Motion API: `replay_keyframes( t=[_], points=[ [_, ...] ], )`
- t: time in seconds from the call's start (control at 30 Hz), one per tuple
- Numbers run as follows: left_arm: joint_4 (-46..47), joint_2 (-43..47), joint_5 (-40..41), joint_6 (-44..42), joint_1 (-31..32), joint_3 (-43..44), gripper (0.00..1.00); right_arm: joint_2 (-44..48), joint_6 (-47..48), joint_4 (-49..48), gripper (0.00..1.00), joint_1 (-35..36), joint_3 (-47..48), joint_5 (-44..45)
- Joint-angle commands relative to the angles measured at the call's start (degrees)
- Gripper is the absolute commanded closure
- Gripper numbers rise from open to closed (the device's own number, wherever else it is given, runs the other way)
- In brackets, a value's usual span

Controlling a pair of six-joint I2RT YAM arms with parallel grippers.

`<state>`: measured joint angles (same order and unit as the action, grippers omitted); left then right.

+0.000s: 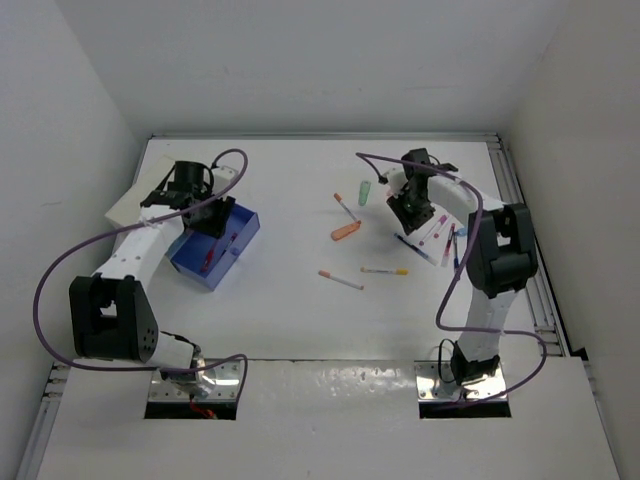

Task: Sort the stationery into containers
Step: Place the pen in the drawer, then pick up the pen from the center of the board.

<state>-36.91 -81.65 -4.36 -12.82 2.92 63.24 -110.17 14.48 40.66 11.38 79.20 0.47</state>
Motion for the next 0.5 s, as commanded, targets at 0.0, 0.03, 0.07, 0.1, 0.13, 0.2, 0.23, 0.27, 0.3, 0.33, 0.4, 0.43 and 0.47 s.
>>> replay_keyframes(
  t=[0.0, 0.03, 0.07, 0.1, 0.13, 0.2, 0.23, 0.27, 0.3, 0.33, 0.4, 0.43, 0.47],
  points=[
    [0.5, 2.3, -2.3, 0.3, -0.5, 3.4, 0.46, -1.6, 2.7, -0.2, 0.67, 1.2, -0.2, 0.7],
    [0.5, 2.6, -2.8, 0.2, -0.5, 3.6, 0.46, -1.9, 2.8, 0.5, 0.67, 1.3, -0.1, 0.3],
    [0.4, 2.7, -3.1, 0.2, -0.4, 4.1, 0.46, -2.5, 2.8, 0.7, 0.67, 1.5, 0.1, 0.1],
    [0.3, 3.0, -3.5, 0.4, -0.5, 4.3, 0.46, -2.8, 3.1, 0.9, 0.66, 1.6, -0.1, 0.0],
    [0.3, 3.2, -3.7, 0.5, -0.5, 4.4, 0.45, -3.3, 3.2, 1.1, 0.66, 1.7, -0.2, 0.1],
    [0.2, 3.2, -4.3, 1.0, -0.5, 5.0, 0.44, -3.9, 3.4, 1.3, 0.66, 1.9, -0.2, 0.4],
    [-0.2, 3.2, -4.7, 1.0, -0.5, 5.1, 0.44, -4.8, 3.4, 1.4, 0.66, 2.0, 0.1, 0.7],
    [-0.4, 3.2, -5.4, 1.1, -0.4, 5.7, 0.42, -5.4, 3.4, 1.7, 0.67, 1.9, 0.5, 0.9],
    [-0.6, 3.2, -5.9, 1.1, -0.4, 5.8, 0.41, -5.8, 3.1, 2.5, 0.68, 1.9, 1.0, 1.2],
    [-0.7, 3.2, -6.4, 1.1, -0.3, 6.0, 0.39, -6.5, 3.0, 2.8, 0.68, 1.9, 2.0, 1.8],
    [-0.4, 3.2, -8.2, 1.7, -0.3, 6.1, 0.36, -7.9, 2.7, 3.2, 0.68, 1.8, 3.1, 2.2],
    [-0.3, 3.2, -8.6, 2.1, -0.1, 6.1, 0.36, -8.2, 2.7, 3.2, 0.68, 1.9, 3.5, 2.5],
    [0.2, 3.0, -9.3, 2.4, 0.1, 6.0, 0.36, -8.9, 2.6, 3.3, 0.70, 1.9, 3.7, 2.6]
  ],
)
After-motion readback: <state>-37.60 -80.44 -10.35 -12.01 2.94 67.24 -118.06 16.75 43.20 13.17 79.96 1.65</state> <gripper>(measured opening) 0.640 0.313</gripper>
